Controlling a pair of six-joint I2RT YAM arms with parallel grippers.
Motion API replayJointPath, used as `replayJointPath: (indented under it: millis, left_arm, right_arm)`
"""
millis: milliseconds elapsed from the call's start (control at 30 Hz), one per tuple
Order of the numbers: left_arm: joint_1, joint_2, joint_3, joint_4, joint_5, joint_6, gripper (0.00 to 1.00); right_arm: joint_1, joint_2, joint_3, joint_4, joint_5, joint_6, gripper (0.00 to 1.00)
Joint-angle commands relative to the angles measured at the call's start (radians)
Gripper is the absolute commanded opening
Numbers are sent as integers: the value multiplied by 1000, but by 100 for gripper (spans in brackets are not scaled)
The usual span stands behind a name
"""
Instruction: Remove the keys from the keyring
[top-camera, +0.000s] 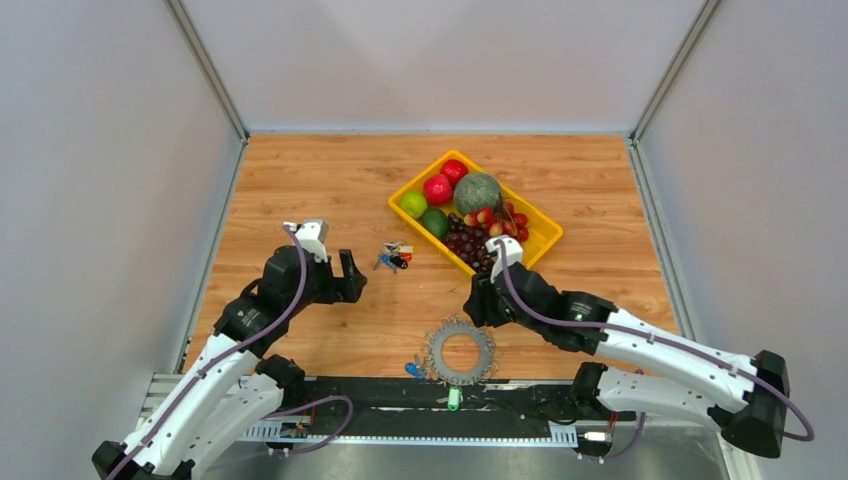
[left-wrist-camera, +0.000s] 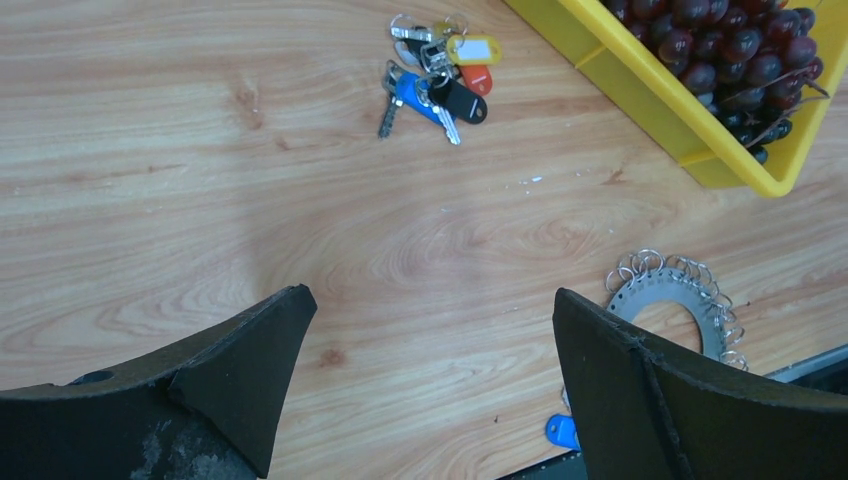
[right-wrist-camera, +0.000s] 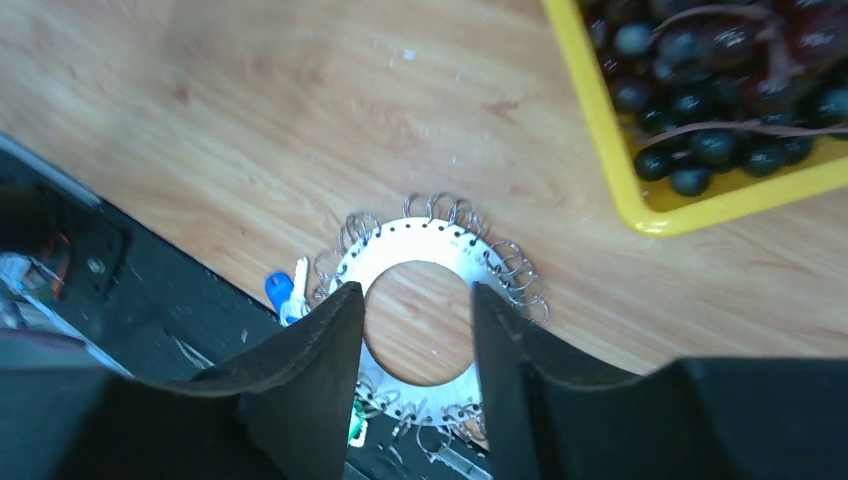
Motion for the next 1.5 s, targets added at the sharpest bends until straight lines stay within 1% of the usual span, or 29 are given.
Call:
replayJointPath:
  millis: [0,33,100,333,433,567,633,700,833,1000,1067,1267,1467]
  left_arm:
    - [-3,-15,94,-50,-35,75,100]
    - [-3,-16,106,-57,-82,81,100]
    - [-4,-26,104,-53,-119,106,100]
    - [-3,-120,32,39,-66,183,100]
    - [-1,-150,8,56,-61,211,100]
    - [-2,-144,1,61,-47,212,100]
    - [-2,-133,3,59,-40,212,100]
    - [-3,-127,4,59,-38,213,100]
    - [-3,-125,4,59,-33,217,100]
    - [-3,-131,3,58,-34,219,100]
    - [-3,-135,1,56,-36,220,100]
    - [-2,-141,-2,59,-36,225,100]
    - [-2,-140,-2,57,-33,226,100]
  right_arm:
    - [1,91,-24,171,-195,-119,44]
    - [2,114,-24,195,-211,-135,43]
    - [12,156,-21,247,-245,-162,42]
    - [73,356,22,298,-245,-243,42]
    - [101,443,54,299,-226,-279,49]
    - [110,543,91,300,-219,-303,57]
    - [114,585,115,302,-214,-315,57]
    - [117,630,141,301,-214,-333,54]
    - [118,718,195,286,-209,-357,51]
    - [118,778,221,264,-193,-363,55]
    - [119,778,211,253,-185,-355,56]
    - [118,766,164,253,-192,-347,54]
    - [118,788,126,257,-212,-329,54]
